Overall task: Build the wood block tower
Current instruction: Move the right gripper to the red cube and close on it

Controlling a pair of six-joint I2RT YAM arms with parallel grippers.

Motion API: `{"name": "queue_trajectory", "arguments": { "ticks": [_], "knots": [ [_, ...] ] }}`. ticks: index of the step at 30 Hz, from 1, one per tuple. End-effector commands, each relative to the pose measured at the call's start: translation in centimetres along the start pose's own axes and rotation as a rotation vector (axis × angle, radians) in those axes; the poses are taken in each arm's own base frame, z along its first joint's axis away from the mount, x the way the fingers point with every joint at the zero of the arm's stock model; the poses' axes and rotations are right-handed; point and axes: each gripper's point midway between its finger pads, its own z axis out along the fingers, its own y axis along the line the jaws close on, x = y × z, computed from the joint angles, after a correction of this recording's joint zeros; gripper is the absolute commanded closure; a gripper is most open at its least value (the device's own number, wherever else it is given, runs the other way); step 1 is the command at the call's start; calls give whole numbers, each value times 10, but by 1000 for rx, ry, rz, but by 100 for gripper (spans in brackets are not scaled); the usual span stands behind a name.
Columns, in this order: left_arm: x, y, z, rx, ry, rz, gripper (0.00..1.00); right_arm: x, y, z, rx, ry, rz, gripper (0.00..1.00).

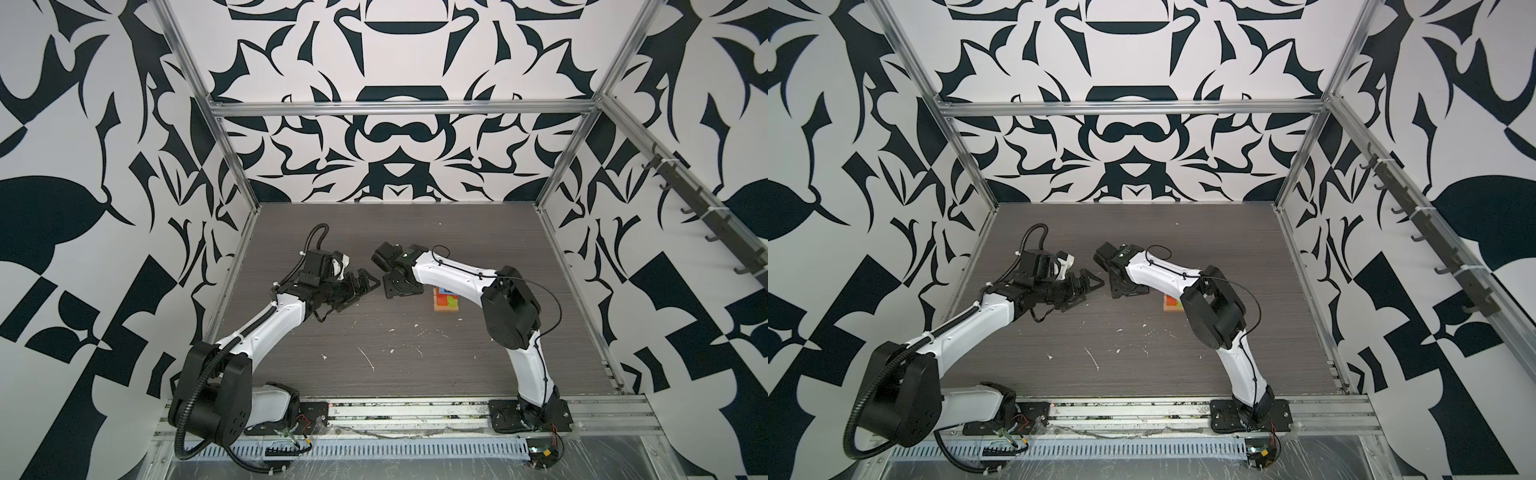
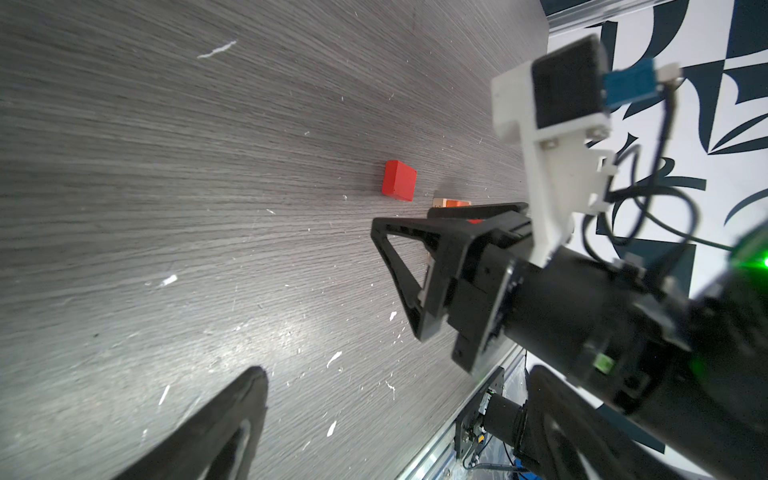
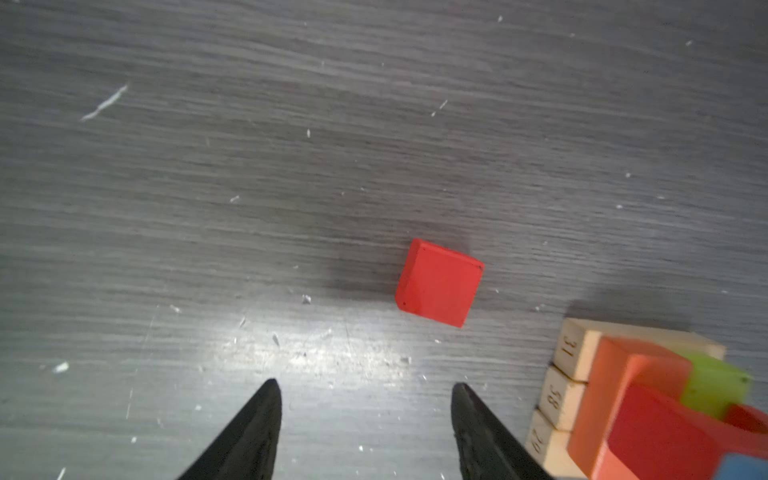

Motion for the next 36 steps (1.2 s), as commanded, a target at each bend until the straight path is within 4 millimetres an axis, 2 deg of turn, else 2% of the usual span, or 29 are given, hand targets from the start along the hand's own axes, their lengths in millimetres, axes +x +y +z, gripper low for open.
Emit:
{"name": "queue_trajectory", "arguments": {
  "ticks": [1,12,18,36],
  "knots": [
    [3,-3,-5,8,2,10,0,-8,-6,1,0,-28,67,32],
    [4,0,-4,4,4,6,0,-6,-20,19,12,-8,134,33],
    [5,0,-4,2,6,5,0,-8,-20,30,-26,17,163,35],
    [2,-3,-5,6,1,15,0,-22,-32,40,-18,27,155,51]
  ]
}}
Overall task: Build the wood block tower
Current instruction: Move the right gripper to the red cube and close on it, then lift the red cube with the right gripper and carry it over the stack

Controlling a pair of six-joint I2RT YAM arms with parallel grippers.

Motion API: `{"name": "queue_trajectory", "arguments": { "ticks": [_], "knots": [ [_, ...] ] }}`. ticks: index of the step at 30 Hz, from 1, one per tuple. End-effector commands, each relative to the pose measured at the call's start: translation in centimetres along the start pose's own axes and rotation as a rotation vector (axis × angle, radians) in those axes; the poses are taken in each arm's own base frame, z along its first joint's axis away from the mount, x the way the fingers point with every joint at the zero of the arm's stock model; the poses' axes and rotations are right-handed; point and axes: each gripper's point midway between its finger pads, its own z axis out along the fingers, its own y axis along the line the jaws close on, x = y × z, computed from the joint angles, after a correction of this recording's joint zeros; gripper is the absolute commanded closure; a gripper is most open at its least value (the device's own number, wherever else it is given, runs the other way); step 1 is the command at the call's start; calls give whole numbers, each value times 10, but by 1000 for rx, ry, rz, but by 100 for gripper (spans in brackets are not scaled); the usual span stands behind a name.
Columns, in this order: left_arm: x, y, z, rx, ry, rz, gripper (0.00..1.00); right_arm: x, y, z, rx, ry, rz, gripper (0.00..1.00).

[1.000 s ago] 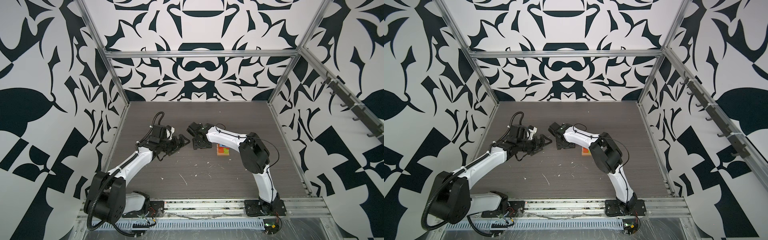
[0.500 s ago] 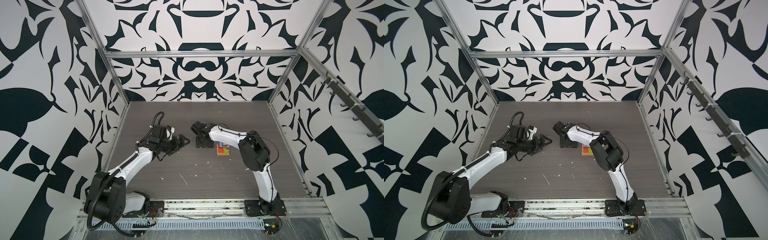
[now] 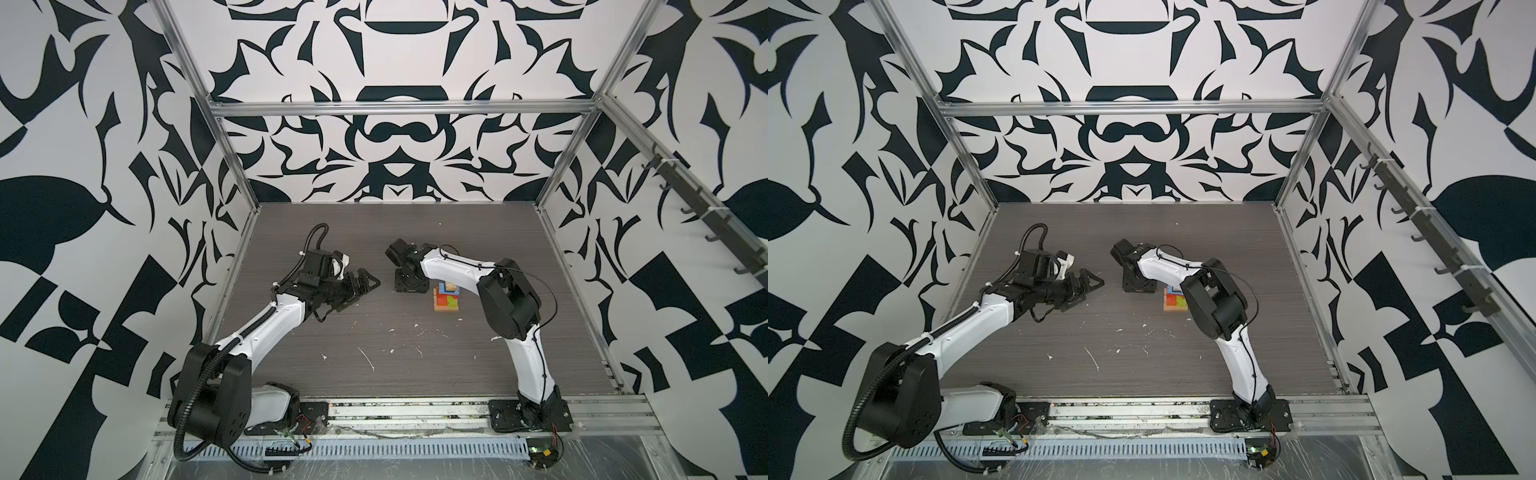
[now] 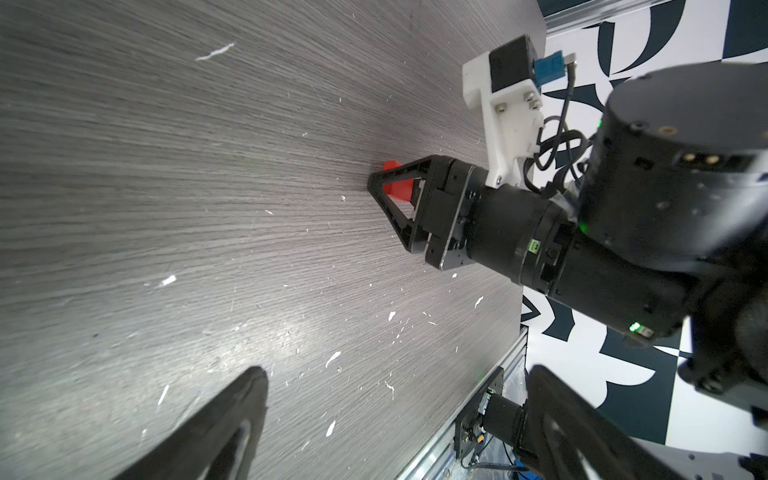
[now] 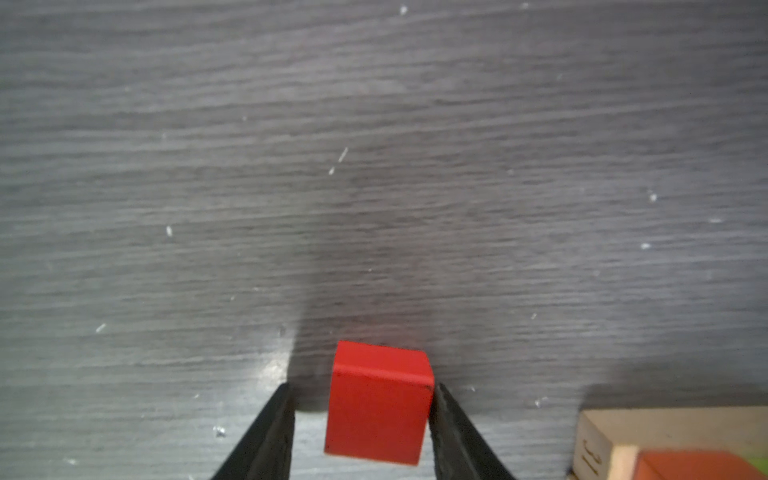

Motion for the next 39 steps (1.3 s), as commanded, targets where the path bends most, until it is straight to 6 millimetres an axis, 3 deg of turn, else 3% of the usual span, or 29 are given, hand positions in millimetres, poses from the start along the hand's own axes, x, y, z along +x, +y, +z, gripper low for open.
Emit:
{"name": "queue_trajectory", "arguments": {
  "ticks": [1,12,26,39],
  "knots": [
    [2,-2,-4,5,3,12,0,-7,0,0,9,-1,-13,52],
    [3,-3,-4,5,6,13,0,-10,-4,-3,39,-7,-28,58],
    [2,-3,-5,7,4,12,0,-13,-6,-21,29,-23,-44,72],
    [2,-4,-4,14,3,11,0,-29,-8,-70,17,-89,-66,77]
  ]
}}
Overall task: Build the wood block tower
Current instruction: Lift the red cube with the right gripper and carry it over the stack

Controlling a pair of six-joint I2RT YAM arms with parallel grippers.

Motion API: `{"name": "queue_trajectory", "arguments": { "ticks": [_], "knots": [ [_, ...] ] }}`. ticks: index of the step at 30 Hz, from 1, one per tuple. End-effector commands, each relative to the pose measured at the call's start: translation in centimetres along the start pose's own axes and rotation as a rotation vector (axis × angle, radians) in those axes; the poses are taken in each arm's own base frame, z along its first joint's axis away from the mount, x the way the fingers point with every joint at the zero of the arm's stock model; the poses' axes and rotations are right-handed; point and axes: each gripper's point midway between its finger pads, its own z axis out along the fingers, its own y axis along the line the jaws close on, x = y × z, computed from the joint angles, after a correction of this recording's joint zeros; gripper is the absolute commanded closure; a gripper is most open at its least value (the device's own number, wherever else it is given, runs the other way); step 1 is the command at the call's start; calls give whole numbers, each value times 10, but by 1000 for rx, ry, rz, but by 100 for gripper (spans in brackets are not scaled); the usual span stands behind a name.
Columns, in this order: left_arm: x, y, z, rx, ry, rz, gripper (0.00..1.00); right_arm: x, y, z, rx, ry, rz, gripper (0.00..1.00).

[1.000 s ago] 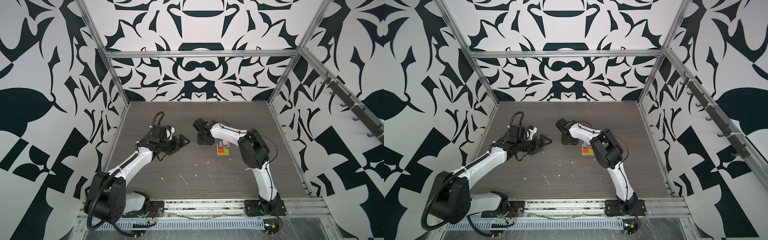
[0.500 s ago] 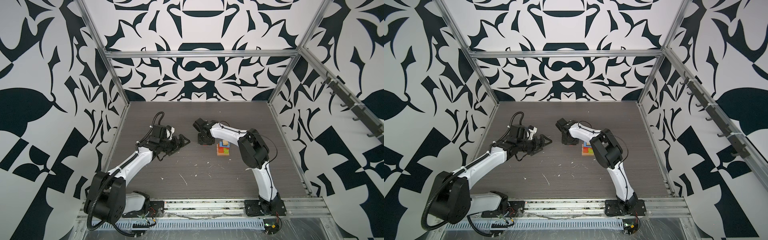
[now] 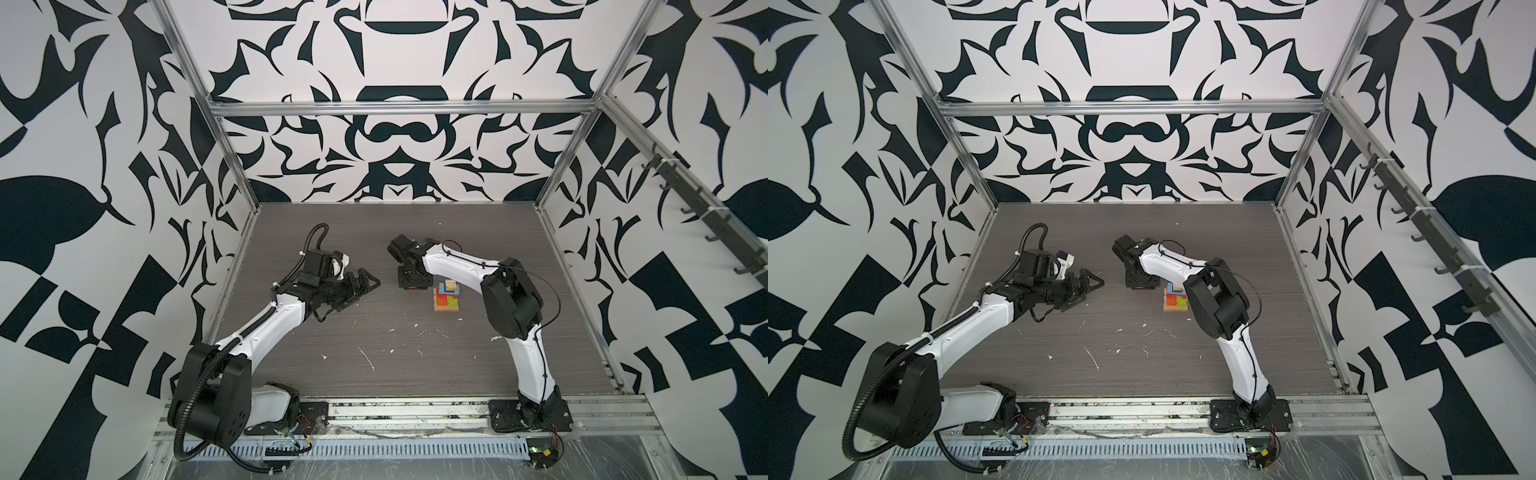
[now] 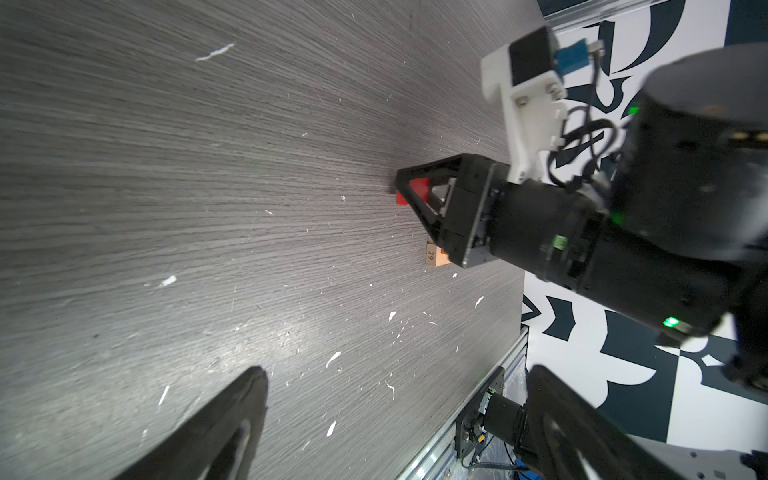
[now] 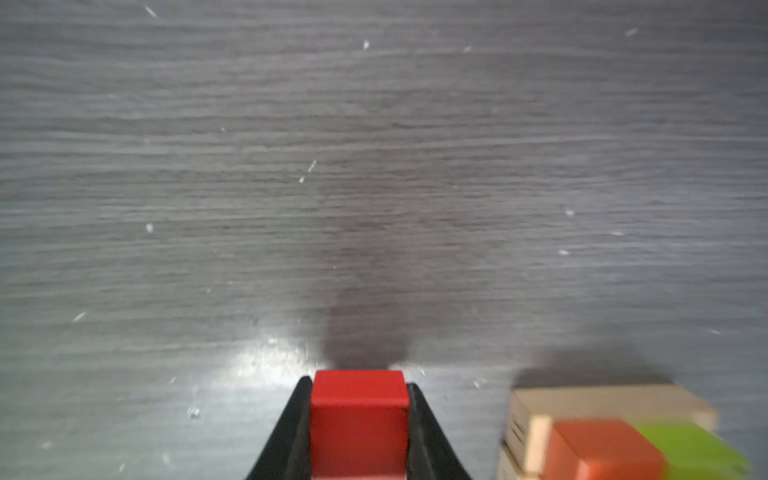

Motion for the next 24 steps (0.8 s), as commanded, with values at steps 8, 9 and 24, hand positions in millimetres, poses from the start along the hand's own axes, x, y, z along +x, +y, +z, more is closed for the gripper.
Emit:
{"name": "queue_trajectory", "arguments": {
  "ticks": [8,9,24],
  "knots": [
    [2,-3,-1,19,4,4,0,-30,-4,-88,-46,-122,-23,77],
    [1,-3,-1,20,4,4,1,-31,-4,-93,-46,-123,-26,77],
    [-2,-9,-1,36,3,9,0,-21,-28,-143,-51,-153,-59,77]
  ]
}}
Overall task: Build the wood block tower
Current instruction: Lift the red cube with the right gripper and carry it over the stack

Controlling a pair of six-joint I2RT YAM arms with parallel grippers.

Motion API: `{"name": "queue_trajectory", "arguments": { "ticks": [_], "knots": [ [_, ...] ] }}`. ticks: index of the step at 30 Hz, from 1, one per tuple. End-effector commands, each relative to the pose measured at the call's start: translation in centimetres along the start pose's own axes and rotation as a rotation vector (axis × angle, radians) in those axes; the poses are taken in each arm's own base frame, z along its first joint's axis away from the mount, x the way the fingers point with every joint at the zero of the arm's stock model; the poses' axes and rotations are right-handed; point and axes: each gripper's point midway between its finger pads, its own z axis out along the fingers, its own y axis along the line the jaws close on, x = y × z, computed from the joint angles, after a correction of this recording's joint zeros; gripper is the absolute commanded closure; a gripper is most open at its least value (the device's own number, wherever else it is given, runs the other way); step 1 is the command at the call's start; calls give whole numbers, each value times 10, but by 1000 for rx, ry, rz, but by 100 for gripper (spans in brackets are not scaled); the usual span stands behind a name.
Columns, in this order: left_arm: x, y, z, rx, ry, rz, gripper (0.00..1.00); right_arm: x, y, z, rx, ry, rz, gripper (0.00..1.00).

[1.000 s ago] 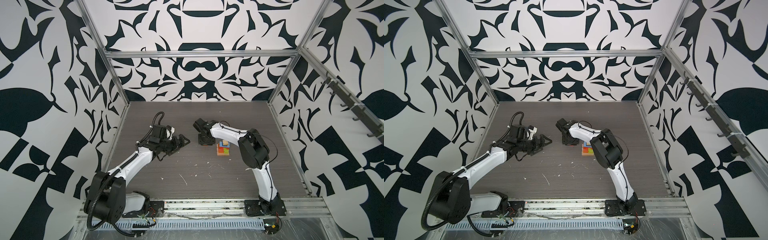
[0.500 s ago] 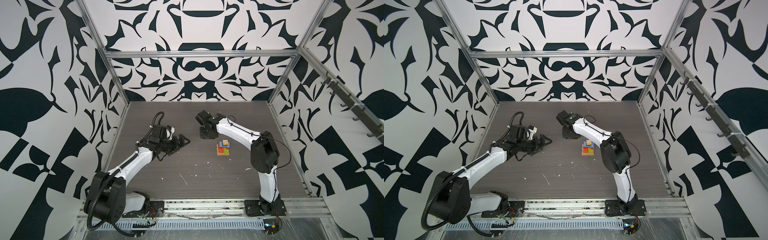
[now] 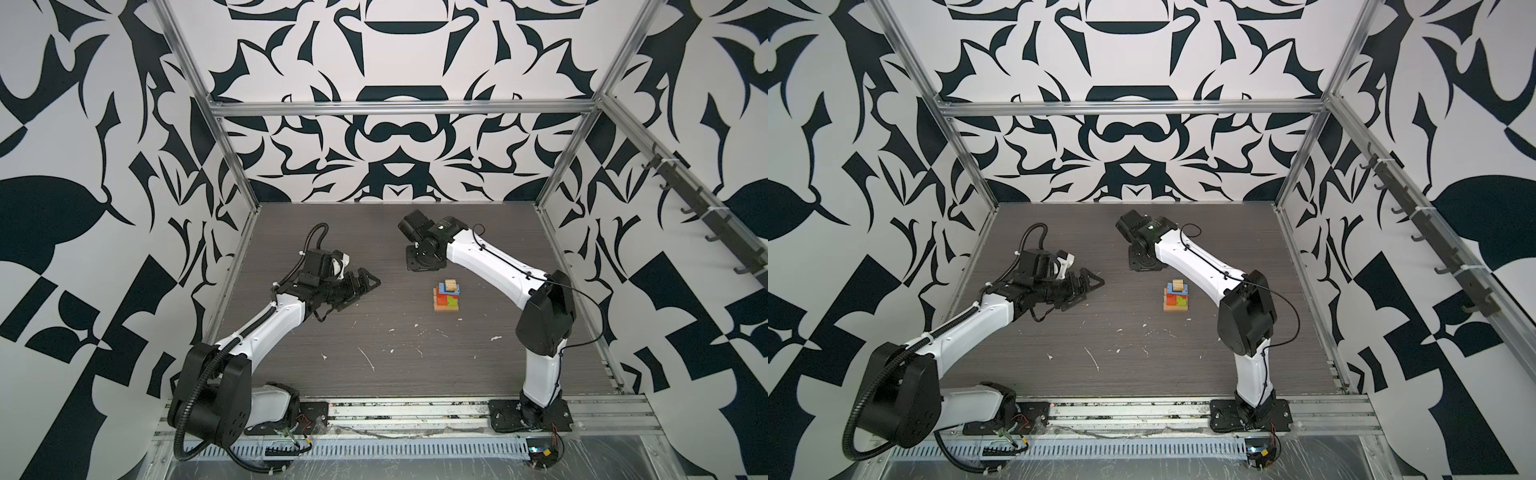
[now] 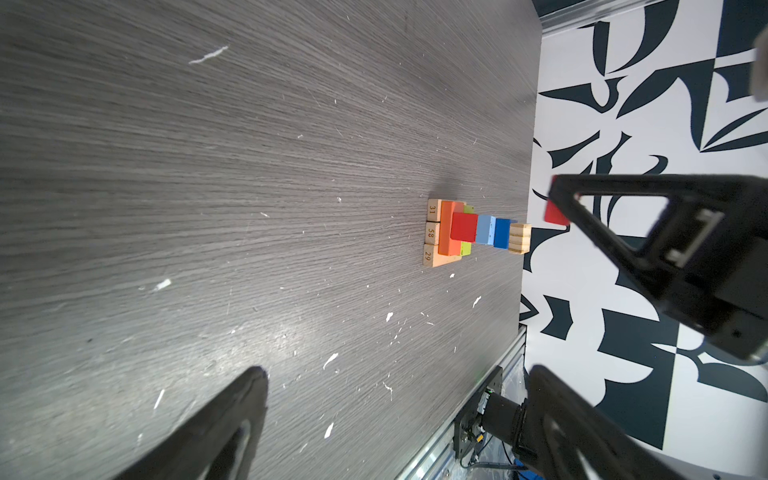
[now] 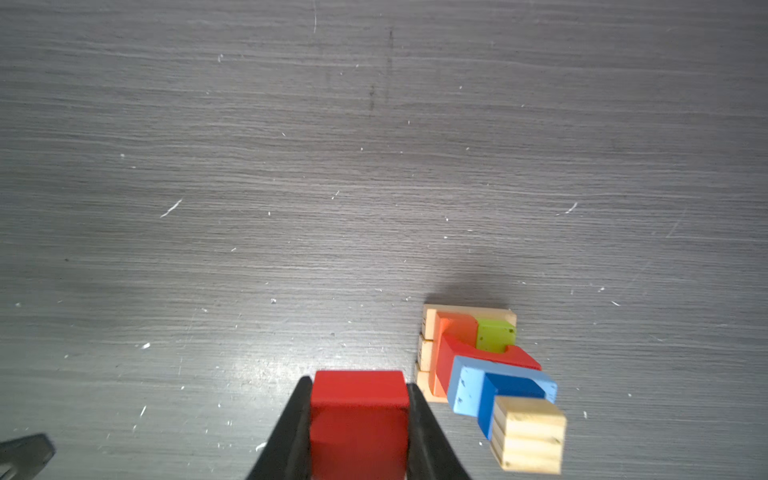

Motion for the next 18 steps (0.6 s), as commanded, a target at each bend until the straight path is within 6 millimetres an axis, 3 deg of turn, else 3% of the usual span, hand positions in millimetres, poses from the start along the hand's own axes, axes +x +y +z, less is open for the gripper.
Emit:
{"name": "queue_trajectory", "arguments": {
  "ticks": [1,8,18],
  "knots": [
    [-3,-9,-2,29,-2,11,0,2,-14,-26,15,-27,-20,77],
    [-7,-14,-2,42,-5,17,0,10,-30,-41,24,-38,-9,76],
    [-10,-16,0,45,0,20,0,24,-46,-47,23,-26,12,76]
  ]
}}
